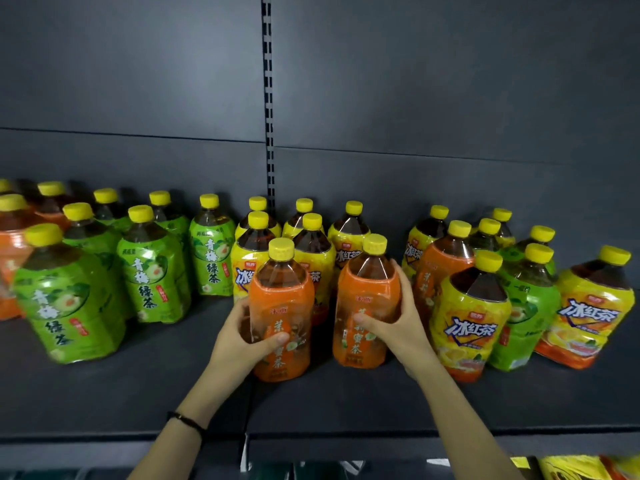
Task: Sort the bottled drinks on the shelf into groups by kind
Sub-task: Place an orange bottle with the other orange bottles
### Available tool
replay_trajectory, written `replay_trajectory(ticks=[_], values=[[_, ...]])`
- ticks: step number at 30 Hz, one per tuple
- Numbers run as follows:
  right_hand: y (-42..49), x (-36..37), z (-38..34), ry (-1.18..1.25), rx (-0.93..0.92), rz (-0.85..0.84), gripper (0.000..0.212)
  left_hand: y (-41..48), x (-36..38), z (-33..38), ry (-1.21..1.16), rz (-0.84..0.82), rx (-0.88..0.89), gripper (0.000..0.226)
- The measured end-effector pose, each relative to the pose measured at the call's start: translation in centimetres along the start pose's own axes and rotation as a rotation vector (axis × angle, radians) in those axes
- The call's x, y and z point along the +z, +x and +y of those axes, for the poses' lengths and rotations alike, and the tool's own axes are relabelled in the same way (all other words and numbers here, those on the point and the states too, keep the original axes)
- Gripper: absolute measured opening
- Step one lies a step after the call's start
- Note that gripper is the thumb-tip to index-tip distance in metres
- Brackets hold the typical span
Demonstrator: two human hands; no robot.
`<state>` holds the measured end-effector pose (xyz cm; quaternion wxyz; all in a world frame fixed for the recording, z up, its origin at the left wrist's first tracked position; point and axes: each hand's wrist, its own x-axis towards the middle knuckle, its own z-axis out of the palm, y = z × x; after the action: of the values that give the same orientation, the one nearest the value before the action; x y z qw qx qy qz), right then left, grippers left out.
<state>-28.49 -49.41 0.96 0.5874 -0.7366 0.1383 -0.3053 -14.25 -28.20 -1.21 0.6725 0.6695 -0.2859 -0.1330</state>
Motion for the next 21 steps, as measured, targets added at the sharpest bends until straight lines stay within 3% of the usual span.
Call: replay_trajectory(ticks=[12,21], values=[[-5.8,3.5,-1.4,0.172,0.008,-0.017,0.094,-8.1,0.2,1.8,-0.114,0.15,0.054,0.089],[-6.5,14.0,-4.2,0.186,-0.036,-0.164,0.097,-11.3,-10.4,2.6,-0.105,0.277,0.083,0.091]])
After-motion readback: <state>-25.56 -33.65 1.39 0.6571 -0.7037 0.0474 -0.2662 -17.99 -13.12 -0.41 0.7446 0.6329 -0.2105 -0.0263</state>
